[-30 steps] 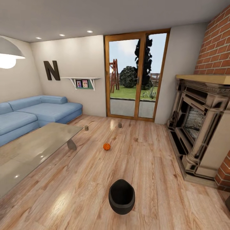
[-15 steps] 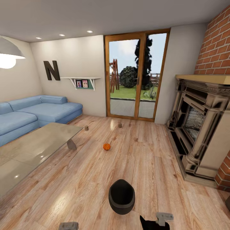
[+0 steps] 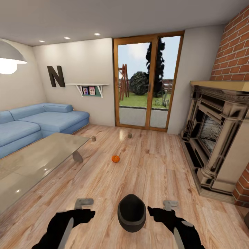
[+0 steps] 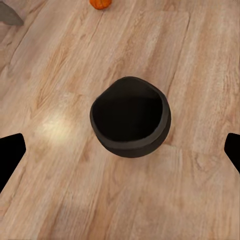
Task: Place each of the two pumpkins and all three candles from the living room inside a cabinet in the living room (use any cabinet), then make sure every cabinet is closed, and position the cauldron so it is next to a table in the living room.
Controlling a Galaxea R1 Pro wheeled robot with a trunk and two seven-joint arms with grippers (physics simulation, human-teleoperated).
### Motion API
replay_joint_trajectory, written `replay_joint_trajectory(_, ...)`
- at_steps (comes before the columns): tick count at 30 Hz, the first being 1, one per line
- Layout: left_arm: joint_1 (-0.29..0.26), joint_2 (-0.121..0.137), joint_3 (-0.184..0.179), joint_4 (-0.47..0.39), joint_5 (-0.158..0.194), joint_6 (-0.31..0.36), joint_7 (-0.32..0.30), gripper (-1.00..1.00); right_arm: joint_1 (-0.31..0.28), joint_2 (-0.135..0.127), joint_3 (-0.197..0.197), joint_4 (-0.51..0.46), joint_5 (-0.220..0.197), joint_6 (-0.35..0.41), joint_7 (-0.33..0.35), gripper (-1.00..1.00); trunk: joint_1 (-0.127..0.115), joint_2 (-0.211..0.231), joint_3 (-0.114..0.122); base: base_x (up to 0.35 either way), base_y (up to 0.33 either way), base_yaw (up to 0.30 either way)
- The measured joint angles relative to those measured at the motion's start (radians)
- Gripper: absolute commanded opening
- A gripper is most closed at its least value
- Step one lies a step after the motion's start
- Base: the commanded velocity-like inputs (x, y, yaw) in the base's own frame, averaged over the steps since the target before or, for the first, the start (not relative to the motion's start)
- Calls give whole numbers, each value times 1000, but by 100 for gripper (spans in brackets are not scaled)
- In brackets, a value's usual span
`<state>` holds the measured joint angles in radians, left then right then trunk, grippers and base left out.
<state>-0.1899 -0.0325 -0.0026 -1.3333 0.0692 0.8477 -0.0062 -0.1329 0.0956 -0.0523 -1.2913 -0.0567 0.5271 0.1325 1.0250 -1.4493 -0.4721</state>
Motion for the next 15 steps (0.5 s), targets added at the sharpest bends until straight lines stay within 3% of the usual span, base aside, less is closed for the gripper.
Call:
replay_joint_trajectory(4,-94,-28,1,122,1,14,1,100,-56,1,2,10,1,50,-22,100,0,0,0,0,0,0)
replay_joint_trajectory(9,-288,-44,2,400,24,-8,-1,100,-174,14,27,105,0,108,-86,100,0,0,0,0,0,0)
replay_joint_trajectory(13,-442,-52,2,664,62,-112,6,100,-287,22,36,290,-2,112,-127,100,0,0,0,0,0,0)
replay_joint_trajectory(15,-560,-61,3,880,79,-211,10,100,-371,24,38,450,-3,83,-140,100,0,0,0,0,0,0)
